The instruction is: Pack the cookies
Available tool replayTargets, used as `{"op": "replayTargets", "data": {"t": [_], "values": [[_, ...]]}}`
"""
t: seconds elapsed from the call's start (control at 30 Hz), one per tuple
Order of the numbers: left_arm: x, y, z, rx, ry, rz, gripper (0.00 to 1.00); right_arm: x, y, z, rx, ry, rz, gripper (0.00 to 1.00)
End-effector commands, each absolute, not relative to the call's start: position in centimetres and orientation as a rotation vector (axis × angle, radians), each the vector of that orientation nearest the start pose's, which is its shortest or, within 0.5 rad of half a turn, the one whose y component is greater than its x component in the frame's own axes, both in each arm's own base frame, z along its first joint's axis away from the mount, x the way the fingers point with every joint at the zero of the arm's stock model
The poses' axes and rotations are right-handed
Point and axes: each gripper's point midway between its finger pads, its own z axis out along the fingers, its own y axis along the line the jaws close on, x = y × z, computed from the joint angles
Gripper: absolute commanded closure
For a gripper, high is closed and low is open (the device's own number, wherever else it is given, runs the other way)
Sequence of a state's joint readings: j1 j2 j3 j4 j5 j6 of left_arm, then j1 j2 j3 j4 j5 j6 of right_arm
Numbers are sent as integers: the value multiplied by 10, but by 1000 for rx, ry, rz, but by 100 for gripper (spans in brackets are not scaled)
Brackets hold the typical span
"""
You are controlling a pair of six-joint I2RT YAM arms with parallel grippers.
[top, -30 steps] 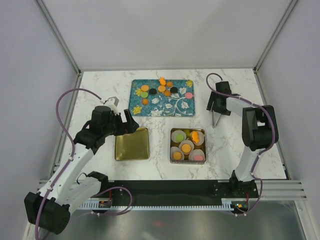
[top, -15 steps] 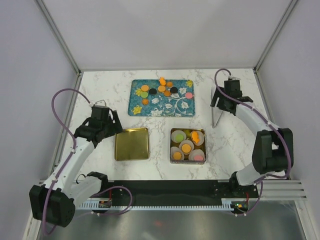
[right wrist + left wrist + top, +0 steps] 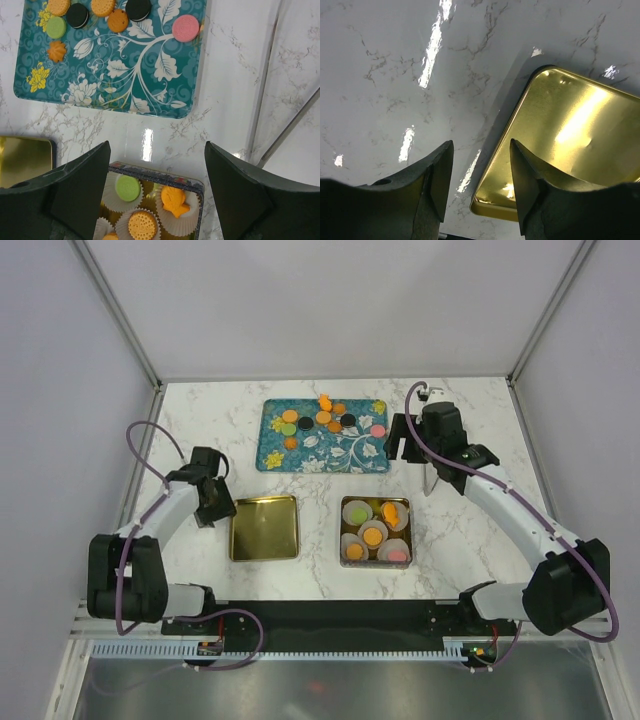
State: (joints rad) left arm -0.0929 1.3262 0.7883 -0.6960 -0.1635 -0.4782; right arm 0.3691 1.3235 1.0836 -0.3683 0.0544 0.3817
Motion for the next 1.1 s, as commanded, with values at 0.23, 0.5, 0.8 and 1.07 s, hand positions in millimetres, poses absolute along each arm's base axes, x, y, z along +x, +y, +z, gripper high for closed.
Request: {"op": "replayTargets", "data": {"t": [0.23,0.5,0.8,1.07], "values": [[263,-29,20,-628,2773,-31,54,355,164,204,-9,2173,449,16],[270,-24,32,-575,2742,-17,98,350,170,208,-49,2166,487,16],[281,-27,87,-475,2593,-96,98,338,197,211,-178,2177,622,16],[279,-57,126,-349,2506,-324,98,324,238,212,-315,2181,819,16]]}}
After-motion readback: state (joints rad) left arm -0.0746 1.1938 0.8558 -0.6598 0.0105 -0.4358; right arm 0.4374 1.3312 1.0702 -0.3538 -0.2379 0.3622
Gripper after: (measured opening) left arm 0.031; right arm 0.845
